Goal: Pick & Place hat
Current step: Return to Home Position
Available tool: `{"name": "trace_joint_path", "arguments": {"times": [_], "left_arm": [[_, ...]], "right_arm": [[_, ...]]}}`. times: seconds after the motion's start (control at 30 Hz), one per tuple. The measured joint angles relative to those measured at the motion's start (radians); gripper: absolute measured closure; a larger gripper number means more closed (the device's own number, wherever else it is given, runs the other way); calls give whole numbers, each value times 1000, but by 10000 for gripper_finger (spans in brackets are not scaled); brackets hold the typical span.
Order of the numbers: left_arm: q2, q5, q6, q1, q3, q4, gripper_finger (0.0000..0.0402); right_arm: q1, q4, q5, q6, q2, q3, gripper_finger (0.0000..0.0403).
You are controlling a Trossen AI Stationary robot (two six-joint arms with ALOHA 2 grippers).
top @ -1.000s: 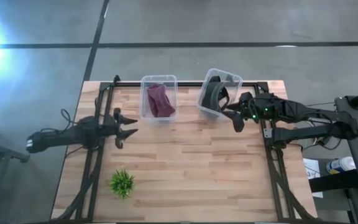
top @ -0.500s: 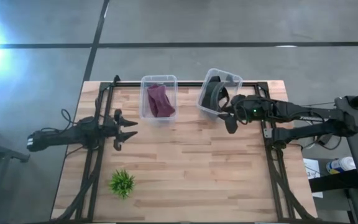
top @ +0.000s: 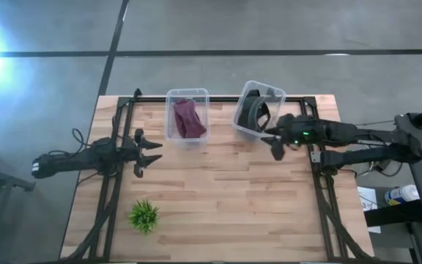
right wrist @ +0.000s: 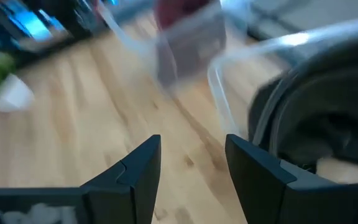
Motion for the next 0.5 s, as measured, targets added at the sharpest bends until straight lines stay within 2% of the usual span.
{"name": "trace_joint_path", "arguments": {"times": [0.13, 0.23, 0.37, 0.5], "left_arm": [[0, 0, 0, 0, 0, 0, 199], [0, 0, 0, 0, 0, 1, 199], [0, 0, 0, 0, 0, 1, 199], [0, 0, 0, 0, 0, 1, 199]], "right_arm": [[17, 80, -6, -50, -216, -74, 225], [37, 203, -55, -172, -346, -132, 225], [112, 336, -156, -383, -468, -202, 227], [193, 357, -182, -516, -533, -266, 226]]}}
